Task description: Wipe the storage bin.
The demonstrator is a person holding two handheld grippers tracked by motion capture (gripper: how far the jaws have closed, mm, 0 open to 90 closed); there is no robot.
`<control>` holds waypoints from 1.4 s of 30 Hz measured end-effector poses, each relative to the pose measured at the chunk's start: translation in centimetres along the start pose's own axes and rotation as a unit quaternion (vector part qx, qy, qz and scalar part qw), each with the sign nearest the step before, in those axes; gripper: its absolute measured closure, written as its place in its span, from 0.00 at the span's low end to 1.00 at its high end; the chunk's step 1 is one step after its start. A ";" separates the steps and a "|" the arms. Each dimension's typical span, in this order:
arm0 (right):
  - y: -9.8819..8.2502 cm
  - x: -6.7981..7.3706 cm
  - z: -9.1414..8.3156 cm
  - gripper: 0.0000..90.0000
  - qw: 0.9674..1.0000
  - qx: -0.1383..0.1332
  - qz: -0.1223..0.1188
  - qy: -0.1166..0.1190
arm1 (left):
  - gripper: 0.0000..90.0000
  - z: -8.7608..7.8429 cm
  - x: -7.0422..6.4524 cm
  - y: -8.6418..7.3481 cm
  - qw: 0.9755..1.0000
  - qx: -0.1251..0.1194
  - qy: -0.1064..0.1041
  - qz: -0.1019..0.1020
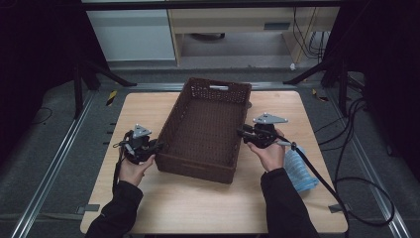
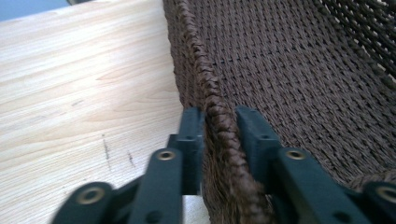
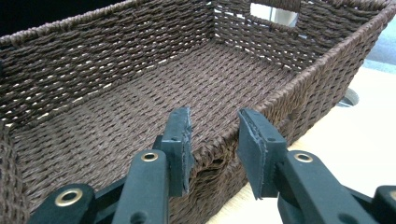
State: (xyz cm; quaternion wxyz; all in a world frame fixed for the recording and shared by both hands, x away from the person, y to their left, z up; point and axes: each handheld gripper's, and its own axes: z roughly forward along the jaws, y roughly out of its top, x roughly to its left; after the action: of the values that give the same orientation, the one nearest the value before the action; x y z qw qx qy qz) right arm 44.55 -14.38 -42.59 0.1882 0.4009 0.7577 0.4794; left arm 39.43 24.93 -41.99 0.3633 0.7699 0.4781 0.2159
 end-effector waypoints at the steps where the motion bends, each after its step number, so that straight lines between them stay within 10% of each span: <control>1: -0.1 0.0 -0.1 0.73 1.000 0.000 0.002 0.001 | 0.74 -0.2 0.0 -0.1 1.000 -0.003 0.000 -0.002; 16: -1.2 1.3 -2.8 0.72 0.999 0.005 0.012 0.038 | 0.83 -0.6 0.1 -0.6 1.000 -0.001 -0.003 -0.004; 29: 0.3 -1.3 0.4 0.55 0.999 -0.010 0.023 -0.048 | 0.88 0.5 1.9 -0.2 1.000 -0.004 0.008 -0.023; 36: 0.0 -1.1 0.4 0.61 0.999 -0.006 0.030 -0.042 | 0.70 -0.8 1.9 -0.2 0.999 -0.023 0.009 -0.028; 42: -0.2 -0.7 -0.2 0.61 0.999 -0.001 0.029 -0.040 | 0.75 -1.7 2.2 -0.5 0.999 -0.024 0.012 -0.034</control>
State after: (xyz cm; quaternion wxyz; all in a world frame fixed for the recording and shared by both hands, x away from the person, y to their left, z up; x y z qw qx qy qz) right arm 44.75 -15.13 -42.71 0.2052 0.4411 0.7370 0.4692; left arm 38.97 27.58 -41.36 0.3833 0.7418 0.5026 0.2240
